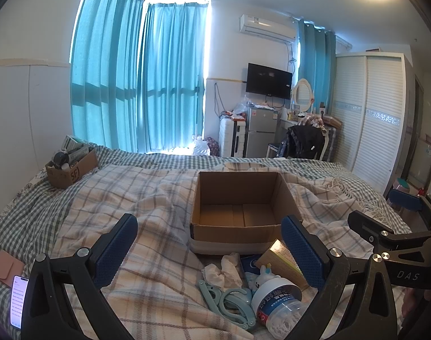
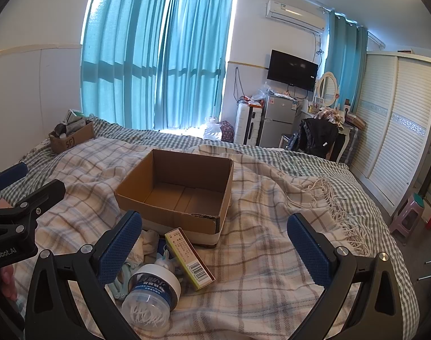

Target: Organize objects

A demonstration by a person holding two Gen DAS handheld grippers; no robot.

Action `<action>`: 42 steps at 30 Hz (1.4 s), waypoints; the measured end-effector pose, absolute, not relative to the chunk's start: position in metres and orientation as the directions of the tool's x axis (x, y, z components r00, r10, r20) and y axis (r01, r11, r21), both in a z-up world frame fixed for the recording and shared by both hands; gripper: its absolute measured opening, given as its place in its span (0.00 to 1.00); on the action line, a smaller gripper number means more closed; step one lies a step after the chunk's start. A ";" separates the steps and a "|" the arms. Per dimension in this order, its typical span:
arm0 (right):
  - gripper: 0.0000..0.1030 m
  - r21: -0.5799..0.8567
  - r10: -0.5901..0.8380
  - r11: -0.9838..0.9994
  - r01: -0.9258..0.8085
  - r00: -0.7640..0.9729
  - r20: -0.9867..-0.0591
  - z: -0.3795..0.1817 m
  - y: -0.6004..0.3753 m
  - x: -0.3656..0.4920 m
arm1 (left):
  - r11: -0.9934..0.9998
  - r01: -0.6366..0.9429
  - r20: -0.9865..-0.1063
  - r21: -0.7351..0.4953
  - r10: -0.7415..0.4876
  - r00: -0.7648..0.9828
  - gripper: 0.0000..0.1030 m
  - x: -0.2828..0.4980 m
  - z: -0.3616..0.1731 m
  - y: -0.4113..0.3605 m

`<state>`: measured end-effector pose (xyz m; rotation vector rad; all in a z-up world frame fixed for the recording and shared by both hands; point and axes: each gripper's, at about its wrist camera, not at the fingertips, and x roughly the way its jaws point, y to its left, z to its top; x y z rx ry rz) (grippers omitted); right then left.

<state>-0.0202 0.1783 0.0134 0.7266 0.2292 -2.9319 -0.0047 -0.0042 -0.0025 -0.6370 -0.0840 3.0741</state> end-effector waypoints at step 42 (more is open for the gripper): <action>0.30 -0.076 -0.216 -0.908 0.413 -0.614 -0.759 -0.071 0.173 -0.135 | -0.998 0.060 -0.810 0.036 -0.064 -0.583 0.90 -0.131 -0.139 0.025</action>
